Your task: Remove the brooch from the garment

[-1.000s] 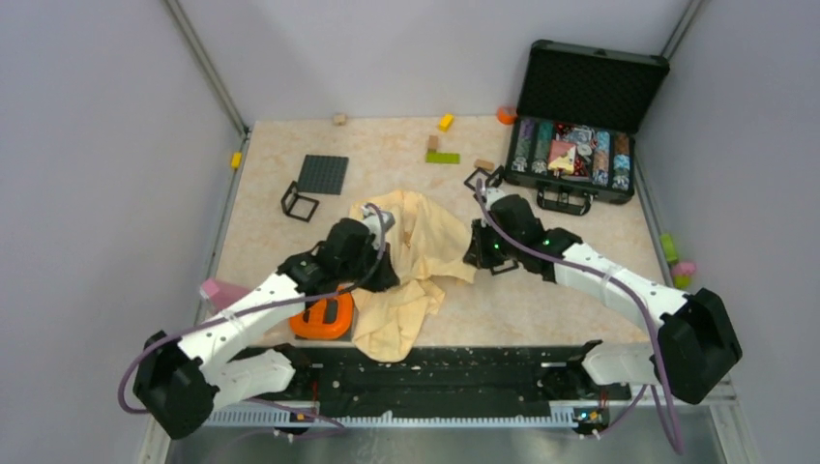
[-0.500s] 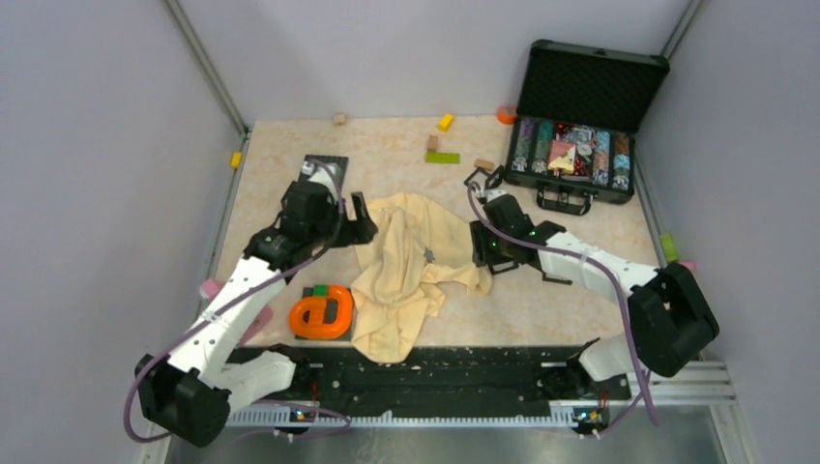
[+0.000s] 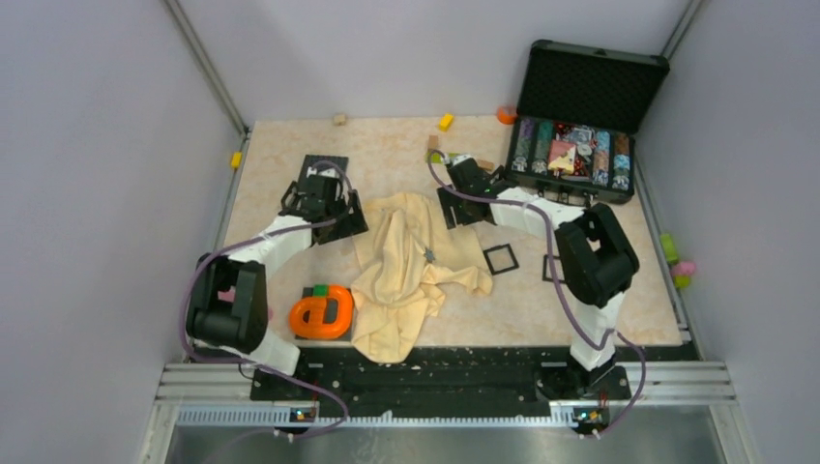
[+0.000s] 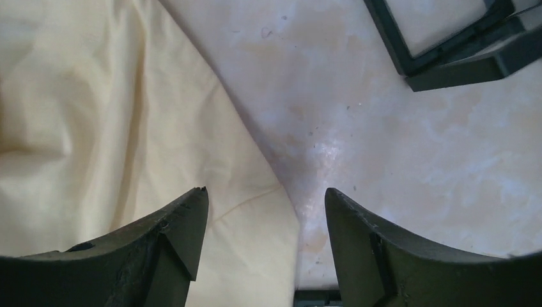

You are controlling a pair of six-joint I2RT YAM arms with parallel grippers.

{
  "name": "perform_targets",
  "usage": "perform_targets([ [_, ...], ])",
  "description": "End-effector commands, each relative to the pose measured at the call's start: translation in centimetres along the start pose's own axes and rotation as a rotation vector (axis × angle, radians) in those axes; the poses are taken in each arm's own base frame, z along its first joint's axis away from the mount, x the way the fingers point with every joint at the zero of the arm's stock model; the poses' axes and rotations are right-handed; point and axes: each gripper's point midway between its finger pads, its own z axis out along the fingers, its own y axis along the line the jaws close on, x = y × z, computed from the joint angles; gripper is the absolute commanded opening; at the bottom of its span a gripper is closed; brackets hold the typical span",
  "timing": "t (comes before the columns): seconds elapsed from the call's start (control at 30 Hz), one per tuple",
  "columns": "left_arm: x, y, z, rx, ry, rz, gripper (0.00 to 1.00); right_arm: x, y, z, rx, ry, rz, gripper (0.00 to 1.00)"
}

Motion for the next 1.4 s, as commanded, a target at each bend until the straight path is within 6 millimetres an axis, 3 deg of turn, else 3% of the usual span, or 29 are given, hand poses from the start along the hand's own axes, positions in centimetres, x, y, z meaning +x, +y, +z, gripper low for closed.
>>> perform_targets([
  [0.0,-2.4,-0.8,1.9,0.023,-0.061,0.012,0.81,-0.7,0.1,2.0,0.055,0.016,-0.068,0.69],
  [0.2,-2.3,-1.4,4.6,0.059,-0.019,0.006,0.76,1.0,0.5,3.6,0.045,0.068,-0.071,0.63],
  [0.3,-2.9,-1.1,5.5,0.029,-0.012,0.012,0.66,2.2,1.2,4.4,0.014,0.105,-0.066,0.55],
  [0.37,-2.7,-0.9,6.1,0.015,0.009,0.012,0.59,3.1,1.1,4.8,0.017,0.126,-0.065,0.40],
  [0.53,-2.1,0.4,7.2,-0.055,0.034,0.005,0.59,3.9,0.9,4.7,-0.020,0.124,-0.031,0.01],
  [0.7,-2.2,1.7,8.3,-0.108,0.047,-0.002,0.56,2.8,1.1,4.0,-0.035,0.097,-0.030,0.00],
  [0.73,-2.2,1.7,8.6,-0.096,0.056,-0.007,0.45,2.5,1.1,3.8,-0.038,0.087,-0.027,0.00],
  [0.77,-2.2,1.4,8.8,-0.071,0.064,-0.012,0.16,2.0,1.2,3.6,-0.041,0.072,-0.021,0.00],
  [0.8,-2.2,1.1,8.9,-0.047,0.074,-0.014,0.00,1.3,1.2,3.3,-0.041,0.058,-0.015,0.00],
  [0.83,-2.6,1.0,8.7,-0.043,0.066,-0.014,0.00,0.3,1.2,2.8,-0.043,0.033,-0.010,0.00],
  [0.97,-6.1,0.7,4.6,-0.047,-0.107,0.014,0.00,-4.3,0.6,0.2,-0.047,-0.073,0.013,0.00],
  [1.2,-12.6,-2.3,-5.1,0.017,-0.315,0.047,0.00,-12.8,1.0,-7.0,-0.109,-0.290,0.015,0.00],
  [1.37,-15.7,-2.7,-11.2,0.005,-0.462,0.075,0.00,-16.5,0.9,-12.0,-0.135,-0.409,0.012,0.00],
])
